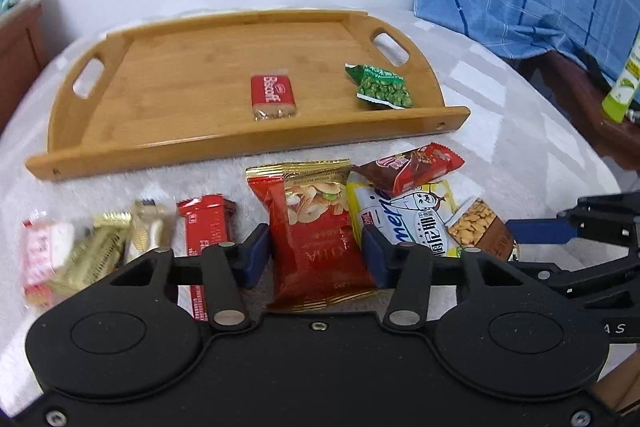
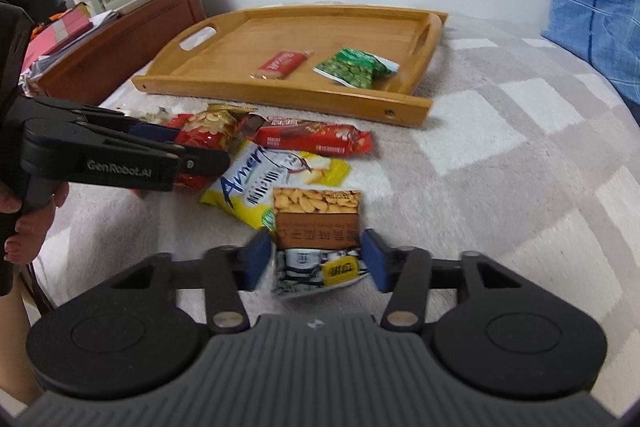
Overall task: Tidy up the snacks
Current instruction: 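Grasp the red nut bag with the left tool while the right tool grasps the brown almond bar, then place the red nut bag on the tray with the left tool while the right tool places the almond bar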
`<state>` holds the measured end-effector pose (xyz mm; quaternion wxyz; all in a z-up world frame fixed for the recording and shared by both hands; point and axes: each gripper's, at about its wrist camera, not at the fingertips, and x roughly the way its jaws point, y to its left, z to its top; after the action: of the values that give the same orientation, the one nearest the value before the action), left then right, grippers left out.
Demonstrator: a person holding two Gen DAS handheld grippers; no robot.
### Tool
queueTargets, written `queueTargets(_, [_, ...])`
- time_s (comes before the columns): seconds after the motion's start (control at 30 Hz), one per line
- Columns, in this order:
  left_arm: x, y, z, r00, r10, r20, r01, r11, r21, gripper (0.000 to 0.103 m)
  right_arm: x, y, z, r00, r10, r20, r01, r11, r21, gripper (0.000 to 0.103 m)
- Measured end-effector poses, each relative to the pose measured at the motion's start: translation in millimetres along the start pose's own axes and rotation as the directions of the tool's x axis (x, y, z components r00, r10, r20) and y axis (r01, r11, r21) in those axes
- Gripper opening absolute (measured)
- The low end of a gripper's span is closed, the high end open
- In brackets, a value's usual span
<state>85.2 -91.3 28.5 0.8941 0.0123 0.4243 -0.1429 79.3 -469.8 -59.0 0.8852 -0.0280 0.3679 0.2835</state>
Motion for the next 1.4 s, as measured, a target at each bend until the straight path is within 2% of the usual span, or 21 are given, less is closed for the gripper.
queueTargets(0.2, [-2.8, -4.3, -3.5, 1.000, 0.025, 0.018, -0.025, 1.000, 0.011, 0.043, -9.1, -0.1, -0.9, 0.997, -0.049, 0.060, 0.048, 0.999, 0.020, 0.047])
queueTargets(0.43, [-20.5, -1.6, 2.9, 0.998, 0.029, 0.063, -0.029, 1.000, -0.009, 0.042, -26.0, -14.6, 11.0, 0.980, -0.083, 0.179, 0.060, 0.989, 0.132, 0.047])
queueTargets(0.6, [-33.1, 8.4, 18.1, 0.994, 0.045, 0.102, -0.043, 0.999, -0.021, 0.042, -25.3, -21.7, 27.3, 0.976, -0.071, 0.205, 0.030, 0.980, 0.196, 0.047])
queueTargets(0.7, [-34.9, 18.6, 29.3, 0.992, 0.061, 0.110, -0.057, 0.998, -0.037, 0.042, -22.4, -18.2, 39.2, 0.972, -0.063, 0.226, 0.019, 0.981, 0.195, 0.047])
queueTargets(0.97, [-20.7, 51.8, 58.4, 0.989, 0.104, 0.108, -0.093, 0.990, -0.106, 0.042, 8.5, -15.3, 87.2, 0.958, -0.047, 0.283, -0.029, 0.966, 0.257, 0.047])
queueTargets(1.2, [7.7, 76.9, 83.6, 0.987, 0.114, 0.116, -0.097, 0.986, -0.139, 0.043, 46.8, -13.5, 128.1, 0.959, -0.005, 0.282, -0.073, 0.961, 0.265, 0.047])
queueTargets(1.4, [34.2, 91.6, 89.9, 0.991, 0.103, 0.084, -0.088, 0.983, -0.162, 0.043, 74.8, -5.8, 130.7, 0.974, 0.004, 0.225, -0.066, 0.961, 0.269, 0.047])
